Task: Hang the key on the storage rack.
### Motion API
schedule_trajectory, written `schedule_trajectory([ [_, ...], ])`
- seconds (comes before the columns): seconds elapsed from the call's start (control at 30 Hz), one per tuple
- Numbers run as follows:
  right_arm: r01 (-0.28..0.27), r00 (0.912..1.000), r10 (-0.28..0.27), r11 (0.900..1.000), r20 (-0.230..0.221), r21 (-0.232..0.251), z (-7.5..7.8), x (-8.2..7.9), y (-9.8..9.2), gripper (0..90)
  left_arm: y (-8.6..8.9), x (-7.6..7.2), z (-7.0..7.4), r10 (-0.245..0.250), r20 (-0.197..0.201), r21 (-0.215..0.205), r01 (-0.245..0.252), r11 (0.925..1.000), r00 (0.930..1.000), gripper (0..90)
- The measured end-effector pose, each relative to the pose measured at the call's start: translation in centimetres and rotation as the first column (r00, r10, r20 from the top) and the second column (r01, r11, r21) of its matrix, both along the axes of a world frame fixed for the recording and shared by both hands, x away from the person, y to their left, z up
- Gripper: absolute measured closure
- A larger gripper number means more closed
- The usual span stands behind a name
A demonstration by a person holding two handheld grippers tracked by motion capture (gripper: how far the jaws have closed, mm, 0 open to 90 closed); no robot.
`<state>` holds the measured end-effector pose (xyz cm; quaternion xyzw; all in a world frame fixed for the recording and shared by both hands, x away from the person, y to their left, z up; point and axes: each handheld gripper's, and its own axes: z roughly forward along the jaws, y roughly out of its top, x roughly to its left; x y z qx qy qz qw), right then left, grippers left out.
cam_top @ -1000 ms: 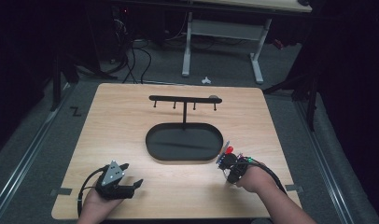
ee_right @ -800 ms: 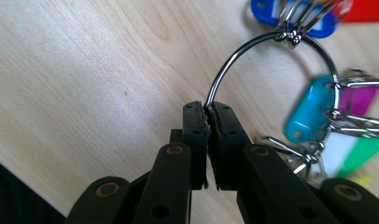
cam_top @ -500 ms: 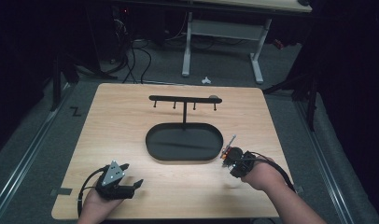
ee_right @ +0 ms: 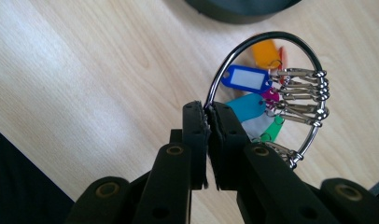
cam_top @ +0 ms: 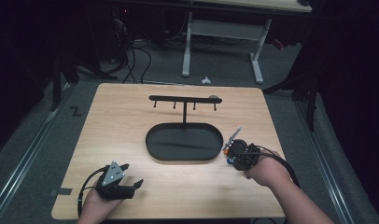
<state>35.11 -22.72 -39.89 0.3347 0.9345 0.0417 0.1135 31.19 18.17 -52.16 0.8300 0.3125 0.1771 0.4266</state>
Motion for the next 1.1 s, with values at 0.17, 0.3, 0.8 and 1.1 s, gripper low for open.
schedule_trajectory([
  [0.17,0.008,0.9990,-0.008,1.000,0.044,0.004,1.6,0.1,-0.1,85.4,0.0,0.0,0.0,0.001,0.000,0.001,-0.001,1.0000,1.0000,20.8],
  [0.3,0.010,0.9978,-0.011,1.000,0.066,0.010,2.3,0.1,-0.1,85.3,0.0,0.0,0.0,0.001,-0.001,0.001,-0.001,1.0000,1.0000,20.8],
  [0.8,0.002,0.9931,-0.001,1.000,0.117,-0.007,4.5,0.8,0.5,85.3,0.0,0.0,-0.1,0.002,-0.002,0.001,-0.002,1.0000,1.0000,20.8],
  [1.1,-0.005,0.9894,0.007,1.000,0.145,-0.013,5.8,1.5,1.3,85.3,0.1,0.0,0.0,0.000,-0.005,0.002,0.000,1.0000,1.0000,20.8],
])
